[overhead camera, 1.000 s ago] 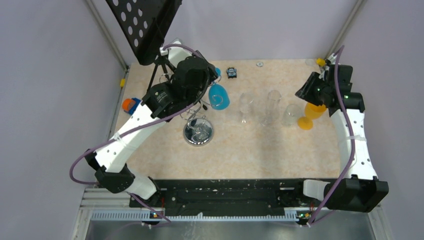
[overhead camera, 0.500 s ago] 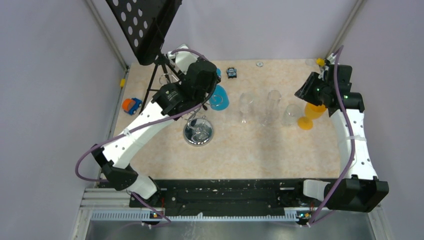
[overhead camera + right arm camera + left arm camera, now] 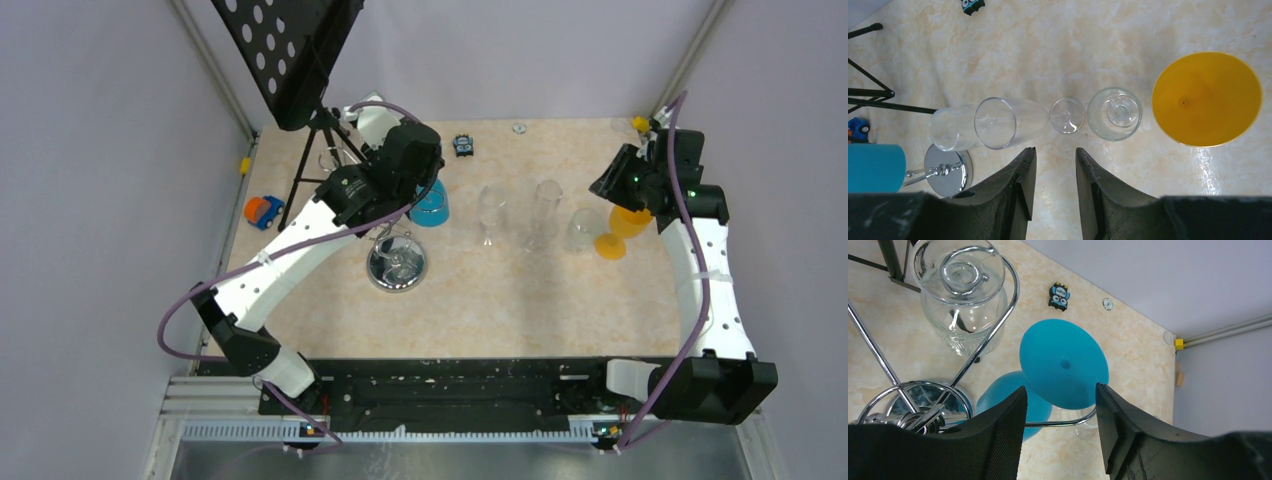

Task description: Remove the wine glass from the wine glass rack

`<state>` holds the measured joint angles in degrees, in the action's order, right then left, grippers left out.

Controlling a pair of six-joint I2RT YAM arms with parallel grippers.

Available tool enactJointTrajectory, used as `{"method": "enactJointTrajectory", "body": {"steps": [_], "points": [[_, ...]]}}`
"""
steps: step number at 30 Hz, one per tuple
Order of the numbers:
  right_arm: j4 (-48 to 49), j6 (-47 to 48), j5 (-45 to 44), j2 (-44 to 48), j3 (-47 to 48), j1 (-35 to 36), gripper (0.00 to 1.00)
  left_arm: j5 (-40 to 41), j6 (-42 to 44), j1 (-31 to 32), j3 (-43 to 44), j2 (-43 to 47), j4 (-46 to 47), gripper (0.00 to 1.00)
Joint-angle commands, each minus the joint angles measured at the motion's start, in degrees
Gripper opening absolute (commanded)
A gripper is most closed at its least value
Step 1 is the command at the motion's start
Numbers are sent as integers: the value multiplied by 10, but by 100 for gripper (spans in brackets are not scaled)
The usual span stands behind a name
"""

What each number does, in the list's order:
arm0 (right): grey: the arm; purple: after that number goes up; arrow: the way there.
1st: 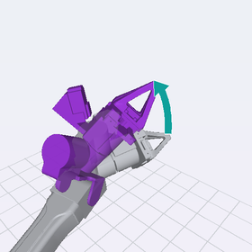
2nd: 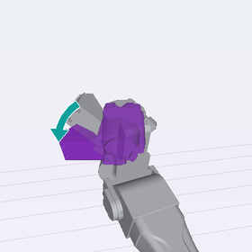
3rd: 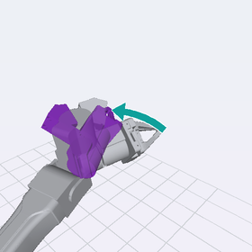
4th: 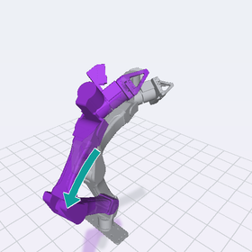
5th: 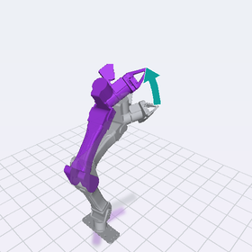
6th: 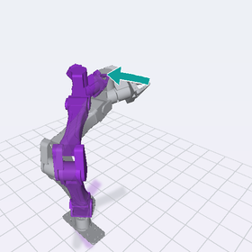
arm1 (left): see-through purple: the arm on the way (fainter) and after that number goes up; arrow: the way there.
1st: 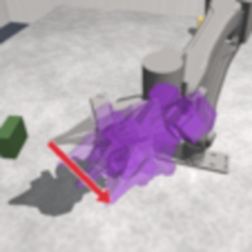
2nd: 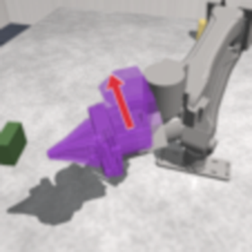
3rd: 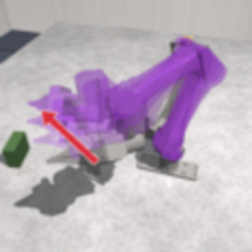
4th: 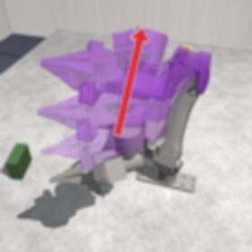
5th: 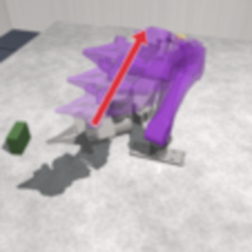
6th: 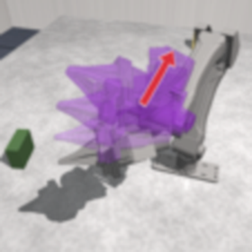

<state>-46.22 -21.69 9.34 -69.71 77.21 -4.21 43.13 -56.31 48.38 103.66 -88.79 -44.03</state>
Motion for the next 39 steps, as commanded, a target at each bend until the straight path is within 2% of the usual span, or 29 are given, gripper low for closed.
{"method": "enactJointTrajectory", "body": {"steps": [1,10,20,26,35,39], "points": [[14,-3,-1,16,-1,6,36,5,-32,-7,-15,3,0,57],[15,-2,0,14,1,6,36,-1,-31,-21,-40,8,22,56],[14,-2,2,18,-1,6,36,-15,-30,-40,-97,31,110,55],[15,0,2,18,-2,6,36,-41,-48,-48,-119,49,130,38],[17,-1,6,16,-2,7,36,-58,-61,-50,-129,81,142,2],[17,-1,5,16,-3,8,36,-75,-60,-50,-129,88,153,0]]}}
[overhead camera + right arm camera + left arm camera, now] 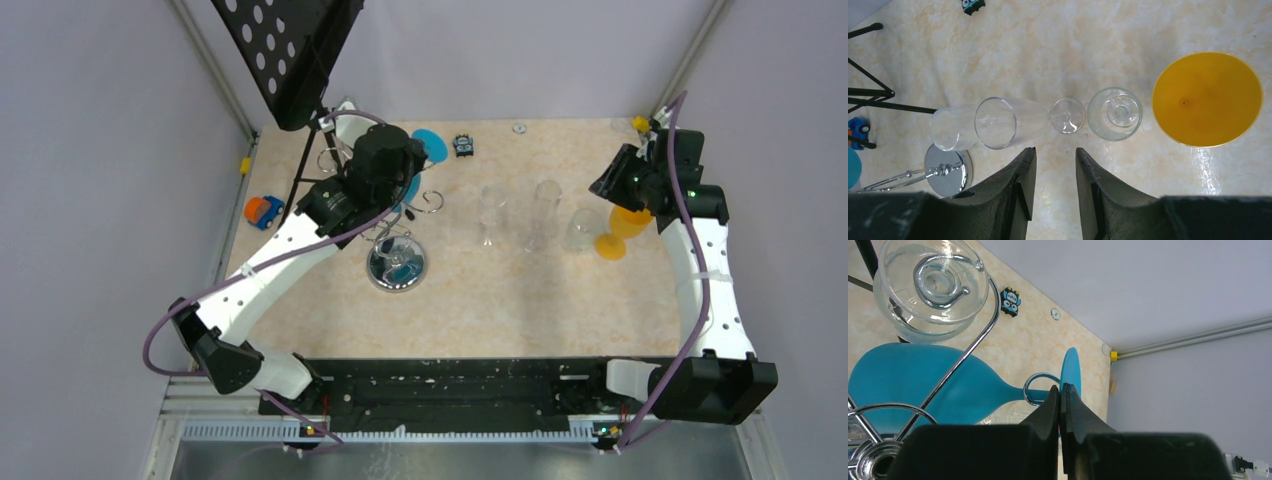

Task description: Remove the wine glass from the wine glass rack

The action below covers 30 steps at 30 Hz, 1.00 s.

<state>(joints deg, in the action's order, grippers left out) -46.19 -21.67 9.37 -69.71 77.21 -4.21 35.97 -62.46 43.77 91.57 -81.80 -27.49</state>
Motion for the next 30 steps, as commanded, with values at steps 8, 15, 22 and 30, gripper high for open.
{"method": "enactJointTrajectory", "body": {"steps": [8,15,22,30], "points": [[16,0,3,18,-2,10,36,-78,-76,-19,-61,58,42,0],[14,1,2,18,-1,13,36,-158,-175,-53,-128,100,103,0],[13,3,-3,19,-1,14,36,-238,-191,-76,-113,81,99,0],[12,3,-9,23,-2,13,36,-317,-167,-86,-64,28,80,0]]}}
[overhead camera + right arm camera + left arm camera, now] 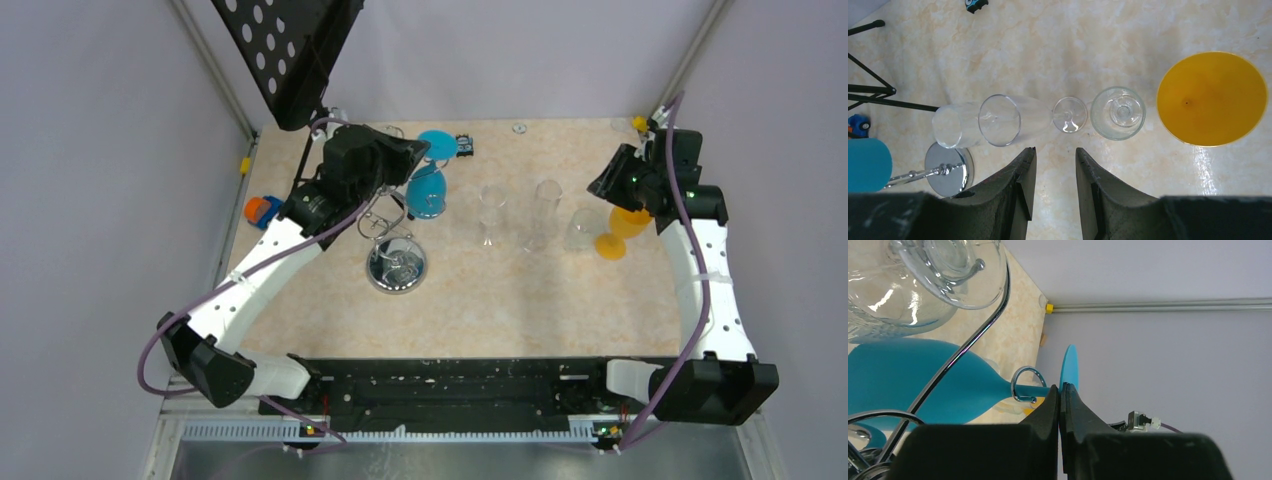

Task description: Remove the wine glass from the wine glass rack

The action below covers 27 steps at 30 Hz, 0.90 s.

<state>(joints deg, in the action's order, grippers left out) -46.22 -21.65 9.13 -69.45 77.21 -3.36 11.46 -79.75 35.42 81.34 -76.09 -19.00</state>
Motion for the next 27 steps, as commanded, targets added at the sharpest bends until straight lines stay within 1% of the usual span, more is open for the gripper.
{"method": "enactJointTrajectory", "body": {"steps": [1,4,9,20,27], "points": [[12,3,-7,20,-2,5,36,-80,8,-3,44,-36,-10,0],[12,4,-9,20,-4,5,36,-97,5,-2,43,-44,-6,0],[13,4,-12,21,-6,5,36,-99,12,-2,45,-30,-7,0],[16,4,-13,11,-2,5,36,-67,42,-2,47,12,-36,0],[17,3,-13,10,-1,5,36,-50,63,-2,60,19,-50,0]]}}
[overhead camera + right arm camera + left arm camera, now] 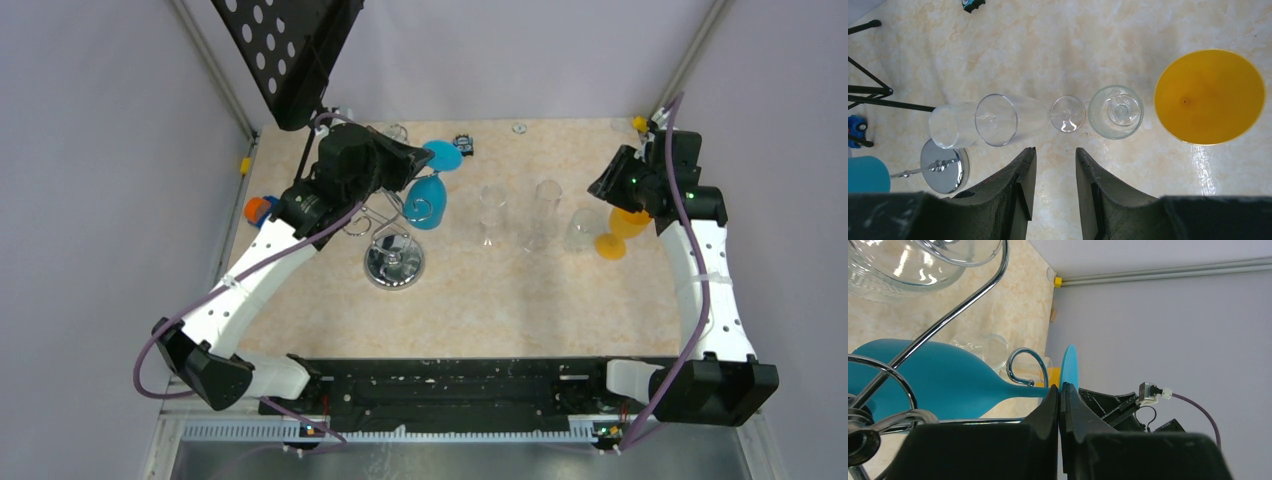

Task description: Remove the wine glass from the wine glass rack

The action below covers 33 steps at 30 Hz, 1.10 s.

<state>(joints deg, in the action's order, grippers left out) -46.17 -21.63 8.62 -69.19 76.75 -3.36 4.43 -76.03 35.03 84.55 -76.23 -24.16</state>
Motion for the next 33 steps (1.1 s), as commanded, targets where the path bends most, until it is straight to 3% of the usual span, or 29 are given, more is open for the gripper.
{"method": "enactJointTrajectory", "body": {"steps": [1,24,33], "points": [[17,3,-8,7,4,5,36,25,30,2,31,22,-2,0],[12,5,-8,10,6,5,36,104,92,-4,51,45,-19,0],[10,5,-9,12,8,5,36,135,57,-9,-32,89,70,0]]}}
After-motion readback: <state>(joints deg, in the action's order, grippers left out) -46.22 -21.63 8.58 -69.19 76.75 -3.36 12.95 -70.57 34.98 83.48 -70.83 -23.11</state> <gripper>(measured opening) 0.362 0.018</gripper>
